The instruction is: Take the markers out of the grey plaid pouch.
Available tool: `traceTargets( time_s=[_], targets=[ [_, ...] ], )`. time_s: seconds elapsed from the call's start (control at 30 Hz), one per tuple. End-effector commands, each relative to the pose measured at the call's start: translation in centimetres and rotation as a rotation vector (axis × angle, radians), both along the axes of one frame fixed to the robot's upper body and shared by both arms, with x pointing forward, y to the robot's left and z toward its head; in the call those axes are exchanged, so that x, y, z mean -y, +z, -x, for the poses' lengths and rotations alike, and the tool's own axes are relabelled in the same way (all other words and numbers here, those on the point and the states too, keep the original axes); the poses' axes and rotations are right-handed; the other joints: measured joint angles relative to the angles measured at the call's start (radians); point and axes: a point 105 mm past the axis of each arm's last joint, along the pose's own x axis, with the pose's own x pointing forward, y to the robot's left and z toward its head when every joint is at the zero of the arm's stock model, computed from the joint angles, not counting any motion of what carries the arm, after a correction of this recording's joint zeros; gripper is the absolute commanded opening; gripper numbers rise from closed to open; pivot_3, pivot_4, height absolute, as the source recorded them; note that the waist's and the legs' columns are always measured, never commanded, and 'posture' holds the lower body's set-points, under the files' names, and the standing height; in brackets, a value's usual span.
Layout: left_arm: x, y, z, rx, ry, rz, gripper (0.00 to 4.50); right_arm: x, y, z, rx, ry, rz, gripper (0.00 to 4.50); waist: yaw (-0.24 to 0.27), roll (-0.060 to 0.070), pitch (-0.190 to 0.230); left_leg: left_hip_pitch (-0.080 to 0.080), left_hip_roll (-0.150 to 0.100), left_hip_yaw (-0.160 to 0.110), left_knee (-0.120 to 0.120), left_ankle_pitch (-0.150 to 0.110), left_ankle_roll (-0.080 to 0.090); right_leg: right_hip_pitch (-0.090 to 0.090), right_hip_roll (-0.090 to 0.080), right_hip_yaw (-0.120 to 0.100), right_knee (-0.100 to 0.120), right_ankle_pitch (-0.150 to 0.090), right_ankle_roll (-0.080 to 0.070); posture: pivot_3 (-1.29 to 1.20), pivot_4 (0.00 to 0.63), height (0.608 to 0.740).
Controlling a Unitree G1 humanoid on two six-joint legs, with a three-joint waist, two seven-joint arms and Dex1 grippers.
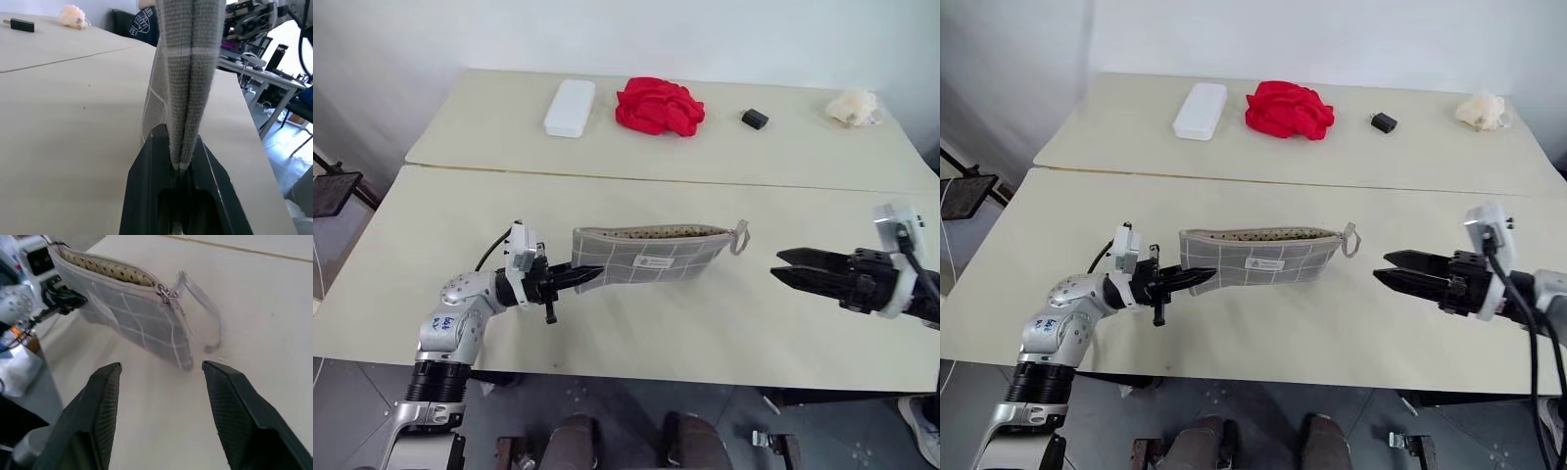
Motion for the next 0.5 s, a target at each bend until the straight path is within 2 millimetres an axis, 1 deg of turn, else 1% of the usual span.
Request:
traceTargets(
  time_s=[0.03, 0.07, 0.13, 0.17, 0.3, 0.4, 0.43, 0.5],
  targets=[
    [-0.4, -0.2, -0.1, 0.149, 0.028, -0.041, 0.0, 1.8, 0.8, 0.9, 0.065, -0.038, 0.019, 2.7, 0.001, 0.0, 0.0, 0.0, 0.0, 0.0, 0.0, 0.0, 0.0, 0.0, 0.0, 0.0, 0.0, 0.0, 0.0, 0.0, 0.15, 0.74],
    [-0.3, -0.4, -0.1, 0.199, 0.032, -0.062, 0.0, 2.0, 1.1, 0.7, 0.091, -0.059, 0.008, 2.7, 0.0, 0.0, 0.0, 0.0, 0.0, 0.0, 0.0, 0.0, 0.0, 0.0, 0.0, 0.0, 0.0, 0.0, 0.0, 0.0, 0.15, 0.74],
    [0.2, -0.6, 0.2, 0.237, 0.006, -0.071, 0.0, 1.9, 1.7, 0.6, 0.122, -0.064, -0.008, 2.7, -0.001, 0.0, 0.0, 0.0, 0.0, 0.001, 0.002, 0.0, 0.001, 0.0, 0.0, 0.001, 0.0, 0.0, 0.001, 0.0, 0.15, 0.74],
    [0.7, -0.8, 0.4, 0.262, -0.019, -0.08, 0.0, 1.6, 2.1, 0.5, 0.138, -0.056, -0.005, 2.7, -0.002, 0.0, 0.0, 0.0, 0.0, 0.001, 0.002, 0.0, 0.0, 0.0, 0.0, 0.001, 0.0, 0.0, 0.001, 0.0, 0.15, 0.74],
    [2.0, -1.8, 1.0, 0.255, -0.084, -0.097, 0.0, -0.3, 3.1, 0.2, 0.179, 0.003, 0.016, 2.7, -0.002, 0.001, 0.0, 0.001, 0.0, 0.0, 0.002, 0.0, 0.0, 0.0, 0.0, 0.002, 0.001, 0.0, 0.001, 0.0, 0.15, 0.74],
    [2.7, -1.9, 1.1, 0.266, -0.105, -0.095, 0.0, -2.2, 3.9, 0.3, 0.231, 0.064, 0.033, 2.11, -0.002, 0.001, 0.0, 0.0, 0.001, 0.0, 0.002, 0.0, 0.001, 0.0, 0.0, 0.002, 0.001, 0.0, 0.001, 0.0, 0.15, 0.74],
    [3.0, -2.0, 1.1, 0.27, -0.11, -0.096, 0.0, -3.2, 4.2, 0.5, 0.236, 0.105, 0.04, 1.82, -0.002, 0.001, 0.0, 0.0, 0.001, -0.001, 0.002, 0.0, 0.001, 0.0, 0.0, 0.002, 0.001, 0.0, 0.001, 0.0, 0.15, 0.74],
    [3.4, -2.1, 1.1, 0.27, -0.115, -0.094, 0.0, -5.0, 4.1, 1.1, 0.248, 0.181, 0.107, 1.11, -0.002, 0.001, 0.0, 0.0, 0.001, -0.003, 0.002, 0.0, 0.001, 0.0, 0.0, 0.002, 0.001, 0.001, 0.001, 0.0, 0.15, 0.74]
  ],
)
